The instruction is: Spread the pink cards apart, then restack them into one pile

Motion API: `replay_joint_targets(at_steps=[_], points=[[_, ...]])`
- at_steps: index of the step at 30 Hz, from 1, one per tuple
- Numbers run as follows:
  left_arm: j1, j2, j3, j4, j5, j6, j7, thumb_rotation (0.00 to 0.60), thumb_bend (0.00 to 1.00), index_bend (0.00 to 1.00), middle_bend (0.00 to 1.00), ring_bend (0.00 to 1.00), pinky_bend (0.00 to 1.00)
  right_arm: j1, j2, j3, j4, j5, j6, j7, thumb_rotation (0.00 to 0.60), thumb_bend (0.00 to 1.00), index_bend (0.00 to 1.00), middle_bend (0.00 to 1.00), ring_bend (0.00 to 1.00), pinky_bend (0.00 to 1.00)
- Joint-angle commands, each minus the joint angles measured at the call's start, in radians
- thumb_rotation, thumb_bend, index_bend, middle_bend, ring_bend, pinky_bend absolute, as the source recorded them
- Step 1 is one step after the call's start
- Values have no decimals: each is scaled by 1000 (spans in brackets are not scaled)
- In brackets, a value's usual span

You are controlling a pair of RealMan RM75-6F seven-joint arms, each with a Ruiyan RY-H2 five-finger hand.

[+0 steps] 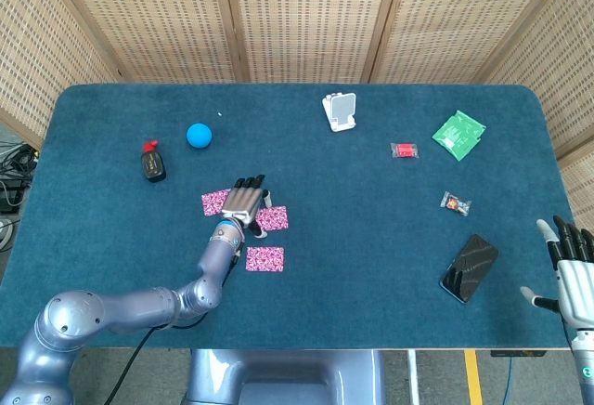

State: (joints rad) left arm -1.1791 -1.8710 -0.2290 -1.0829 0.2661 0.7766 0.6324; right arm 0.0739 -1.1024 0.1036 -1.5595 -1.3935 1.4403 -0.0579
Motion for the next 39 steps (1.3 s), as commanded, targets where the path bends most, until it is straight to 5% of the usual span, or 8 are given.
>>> replay_joint_targets(at_steps=[1,18,22,39], points=[[3,-4,-5,3,5,4,-1,600,193,506,0,0,0,0,0,0,0,0,0,1,600,0,0,0,0,0],[16,0,-20,-18,-4,40,44,600,221,612,0,0,0,0,4,-2,-5,-7,4,5,600,0,0,0,0,0],[21,3,-27,-28,-1,47,48,600,327,617,0,0,0,-1,4,-3,-4,-9,5,7,600,0,0,0,0,0],[37,22,-46,-64,8,64,55,600,326,629,0,0,0,-3,8,-4,-9,-12,10,8,600,0,0,0,0,0]])
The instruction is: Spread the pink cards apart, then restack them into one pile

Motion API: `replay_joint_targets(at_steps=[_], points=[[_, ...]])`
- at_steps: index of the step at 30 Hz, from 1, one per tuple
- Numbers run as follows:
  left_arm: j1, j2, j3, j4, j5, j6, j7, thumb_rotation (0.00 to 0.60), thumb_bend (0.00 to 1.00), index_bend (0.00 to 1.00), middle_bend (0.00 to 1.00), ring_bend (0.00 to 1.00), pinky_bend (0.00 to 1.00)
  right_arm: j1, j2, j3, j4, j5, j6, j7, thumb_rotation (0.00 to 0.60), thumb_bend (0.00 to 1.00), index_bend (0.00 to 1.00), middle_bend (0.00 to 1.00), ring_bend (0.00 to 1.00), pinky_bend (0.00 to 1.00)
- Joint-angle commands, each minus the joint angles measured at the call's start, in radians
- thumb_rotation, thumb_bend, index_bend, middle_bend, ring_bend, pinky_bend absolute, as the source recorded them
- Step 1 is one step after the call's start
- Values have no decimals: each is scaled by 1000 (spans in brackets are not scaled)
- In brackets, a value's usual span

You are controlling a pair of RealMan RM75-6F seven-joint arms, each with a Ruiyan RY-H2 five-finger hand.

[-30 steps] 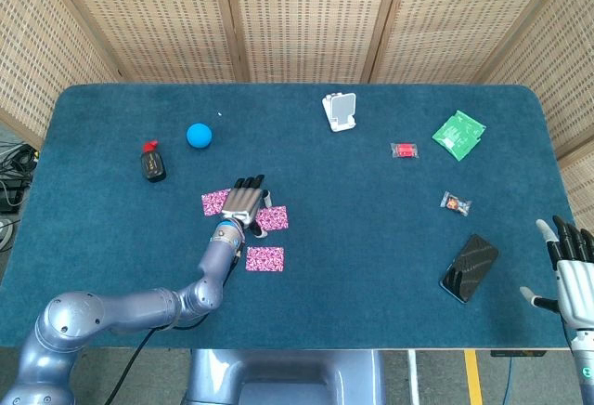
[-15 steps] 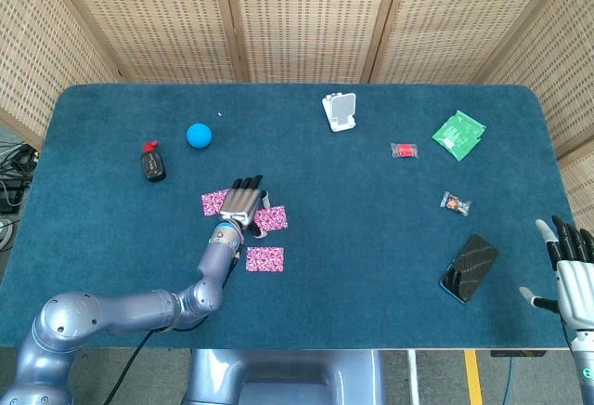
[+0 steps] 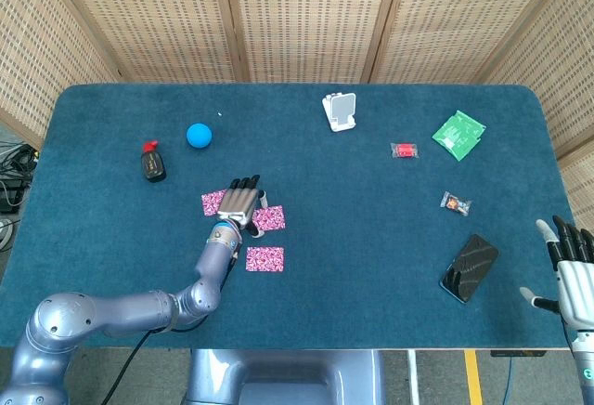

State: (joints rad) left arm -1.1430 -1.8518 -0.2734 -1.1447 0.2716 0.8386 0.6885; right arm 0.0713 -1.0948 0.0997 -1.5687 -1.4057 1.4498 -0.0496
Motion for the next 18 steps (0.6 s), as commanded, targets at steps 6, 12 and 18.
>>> replay_joint_targets(at_steps=[6,12,18], points=[[8,22,-10,-25,16,7,-4,600,326,628,0,0,0,-1,0,-1,-3,-2,2,-2,600,0,0,0,0,0],[11,43,-13,-63,33,6,-10,600,323,624,0,0,0,-1,0,-1,-5,-3,4,-6,600,0,0,0,0,0],[15,79,-8,-118,56,9,-12,600,322,616,0,0,0,-2,1,-1,-6,-3,5,-5,600,0,0,0,0,0]])
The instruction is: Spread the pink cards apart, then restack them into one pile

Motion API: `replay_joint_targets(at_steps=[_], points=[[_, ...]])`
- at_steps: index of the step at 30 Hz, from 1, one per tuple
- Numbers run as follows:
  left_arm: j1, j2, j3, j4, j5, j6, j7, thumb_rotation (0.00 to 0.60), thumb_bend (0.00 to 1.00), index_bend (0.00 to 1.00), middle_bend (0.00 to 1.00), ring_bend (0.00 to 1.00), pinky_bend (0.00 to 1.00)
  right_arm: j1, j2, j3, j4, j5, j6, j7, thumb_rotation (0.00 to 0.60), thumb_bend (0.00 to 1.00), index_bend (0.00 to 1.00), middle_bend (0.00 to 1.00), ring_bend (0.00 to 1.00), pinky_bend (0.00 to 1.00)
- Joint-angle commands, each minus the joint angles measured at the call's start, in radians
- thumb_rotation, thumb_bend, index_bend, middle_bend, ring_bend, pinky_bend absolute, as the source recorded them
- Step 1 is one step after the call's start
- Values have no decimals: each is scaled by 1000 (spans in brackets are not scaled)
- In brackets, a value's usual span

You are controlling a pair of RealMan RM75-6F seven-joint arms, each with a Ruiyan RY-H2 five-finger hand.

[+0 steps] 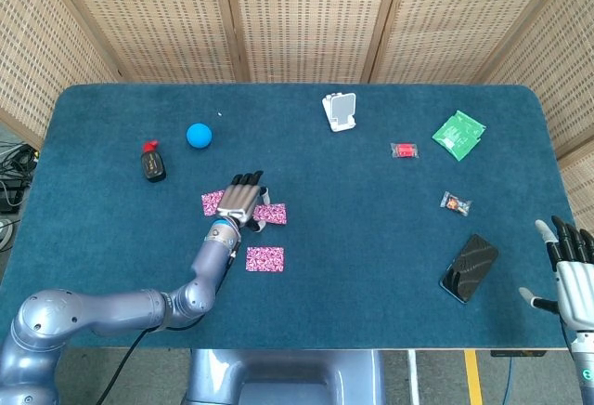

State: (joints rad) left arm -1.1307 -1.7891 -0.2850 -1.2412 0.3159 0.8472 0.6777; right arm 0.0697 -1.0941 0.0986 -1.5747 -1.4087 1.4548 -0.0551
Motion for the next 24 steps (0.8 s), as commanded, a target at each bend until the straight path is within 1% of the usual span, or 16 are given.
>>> replay_joint_targets(at_steps=[1,4,9,13,19,24], points=[[6,28,8,-39,20,0,-3,600,321,615,0,0,0,0,1,0,0,1,1,0,600,0,0,0,0,0],[16,55,22,-82,41,-2,-8,600,321,609,0,0,0,-1,1,0,0,1,2,1,600,0,0,0,0,0],[42,114,55,-189,81,0,-27,600,321,600,0,0,0,-1,0,-1,-3,-3,3,-3,600,0,0,0,0,0],[67,161,102,-280,111,22,-27,600,318,576,0,0,0,-3,0,-1,-6,-5,8,-4,600,0,0,0,0,0],[100,188,141,-359,132,46,-56,600,318,572,0,0,0,-3,0,-2,-8,-8,10,-8,600,0,0,0,0,0],[107,179,173,-380,173,59,-56,600,317,557,0,0,0,-3,1,-2,-11,-9,10,-10,600,0,0,0,0,0]])
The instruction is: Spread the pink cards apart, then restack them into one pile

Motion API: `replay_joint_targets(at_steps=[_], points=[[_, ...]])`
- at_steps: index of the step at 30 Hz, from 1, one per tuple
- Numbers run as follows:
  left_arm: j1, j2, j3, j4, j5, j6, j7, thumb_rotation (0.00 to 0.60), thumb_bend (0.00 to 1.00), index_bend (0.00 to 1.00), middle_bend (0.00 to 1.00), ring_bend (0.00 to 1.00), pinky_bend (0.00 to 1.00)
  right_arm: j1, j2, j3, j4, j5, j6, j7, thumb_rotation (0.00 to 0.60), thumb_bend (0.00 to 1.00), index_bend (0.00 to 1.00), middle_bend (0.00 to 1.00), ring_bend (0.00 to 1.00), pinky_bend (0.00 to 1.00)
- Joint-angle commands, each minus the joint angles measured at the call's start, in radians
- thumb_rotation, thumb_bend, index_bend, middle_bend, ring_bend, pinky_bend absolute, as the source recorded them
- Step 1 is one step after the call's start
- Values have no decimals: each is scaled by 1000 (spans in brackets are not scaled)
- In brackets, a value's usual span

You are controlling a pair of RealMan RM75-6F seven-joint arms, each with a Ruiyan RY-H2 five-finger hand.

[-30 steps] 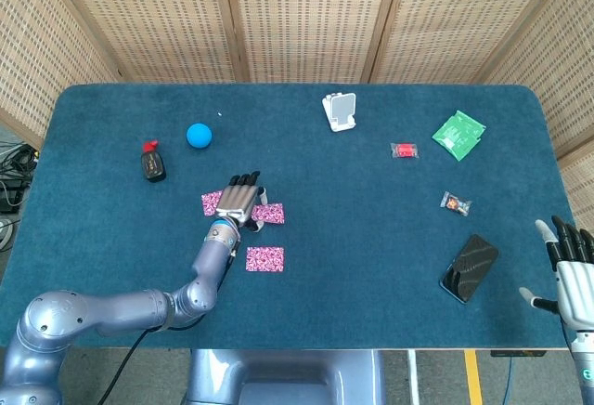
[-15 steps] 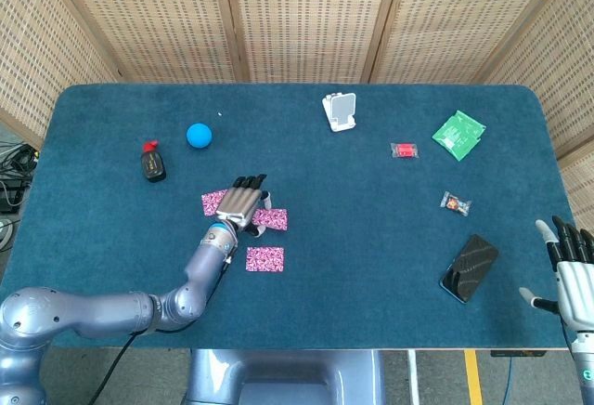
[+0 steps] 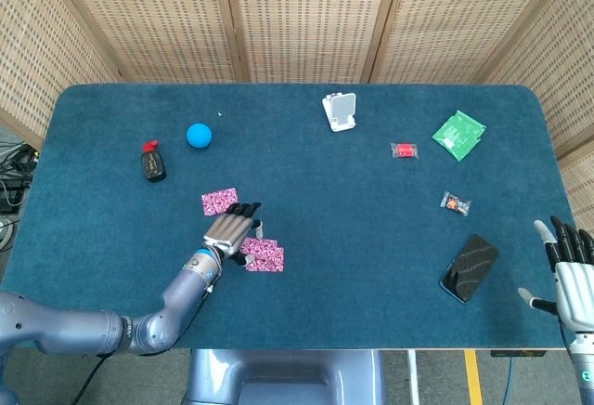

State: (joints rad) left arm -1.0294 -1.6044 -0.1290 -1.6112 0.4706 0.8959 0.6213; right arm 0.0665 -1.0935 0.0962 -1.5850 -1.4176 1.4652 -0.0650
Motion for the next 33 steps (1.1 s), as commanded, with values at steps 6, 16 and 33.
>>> replay_joint_targets(at_steps=[6,16,33], points=[[7,-47,30,2,21,42,6,600,315,542,0,0,0,-1,1,0,-1,1,0,0,600,0,0,0,0,0],[-12,-89,4,21,-46,57,22,600,311,485,0,0,0,-2,4,-1,-1,1,0,6,600,0,0,0,0,0],[-38,-100,-21,2,-134,83,60,600,305,346,0,0,0,-3,7,-2,-4,0,-1,7,600,0,0,0,0,0]])
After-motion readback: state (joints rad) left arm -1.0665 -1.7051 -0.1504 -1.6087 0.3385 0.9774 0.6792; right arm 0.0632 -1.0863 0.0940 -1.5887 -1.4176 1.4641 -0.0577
